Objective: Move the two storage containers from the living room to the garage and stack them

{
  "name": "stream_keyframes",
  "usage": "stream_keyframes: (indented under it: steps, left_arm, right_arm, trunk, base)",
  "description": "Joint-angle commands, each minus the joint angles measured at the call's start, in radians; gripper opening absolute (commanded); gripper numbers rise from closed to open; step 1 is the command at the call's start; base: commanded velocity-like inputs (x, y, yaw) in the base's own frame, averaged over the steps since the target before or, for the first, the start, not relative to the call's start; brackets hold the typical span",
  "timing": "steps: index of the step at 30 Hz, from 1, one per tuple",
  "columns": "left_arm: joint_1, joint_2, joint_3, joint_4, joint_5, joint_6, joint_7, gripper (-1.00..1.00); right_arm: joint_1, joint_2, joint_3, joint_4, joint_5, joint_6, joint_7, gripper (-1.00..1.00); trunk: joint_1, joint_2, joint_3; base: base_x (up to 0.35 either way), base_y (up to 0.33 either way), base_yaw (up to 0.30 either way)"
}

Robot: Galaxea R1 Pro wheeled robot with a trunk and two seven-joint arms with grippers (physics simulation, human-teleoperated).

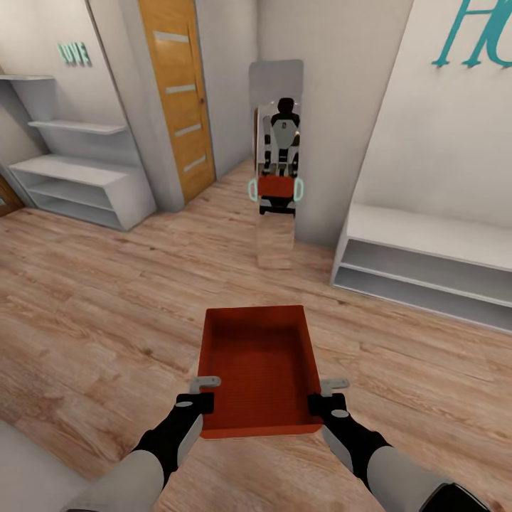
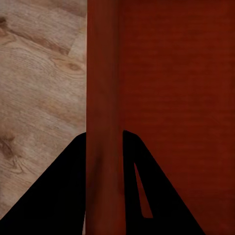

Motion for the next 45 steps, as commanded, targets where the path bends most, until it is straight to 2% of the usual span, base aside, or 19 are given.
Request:
stream_keyframes:
  steps: [1, 7, 27, 45]
  left_arm:
    - [0.0, 0.019, -0.019, 0.012, 0.027, 0.005, 0.011, -1.0]
    - [0.0, 0.019, -0.019, 0.012, 0.027, 0.004, 0.011, -1.0]
    - [0.0, 0.019, -0.019, 0.012, 0.027, 0.004, 0.011, -1.0]
    - [0.0, 0.019, -0.019, 0.012, 0.027, 0.004, 0.011, -1.0]
  right_arm:
    - [-0.002, -0.019, -0.003, -0.005, 0.004, -0.017, -0.008, -1.0]
    - [-0.002, -0.019, -0.003, -0.005, 0.004, -0.018, -0.009, -1.0]
    - [-0.002, -0.02, -0.005, -0.005, 0.004, -0.018, -0.01, -1.0]
    - [-0.002, -0.02, -0.005, -0.005, 0.004, -0.018, -0.01, -1.0]
  trunk:
    - [0.001, -0.001, -0.001]
    - [0.001, -0.001, -0.003]
    - [0.001, -0.001, -0.016]
    - [0.001, -0.001, -0.016]
  base:
    - [0.323, 0.0, 0.0]
    - [0.323, 0.0, 0.122]
    - [0.323, 0.0, 0.258]
    - [0.323, 0.0, 0.016]
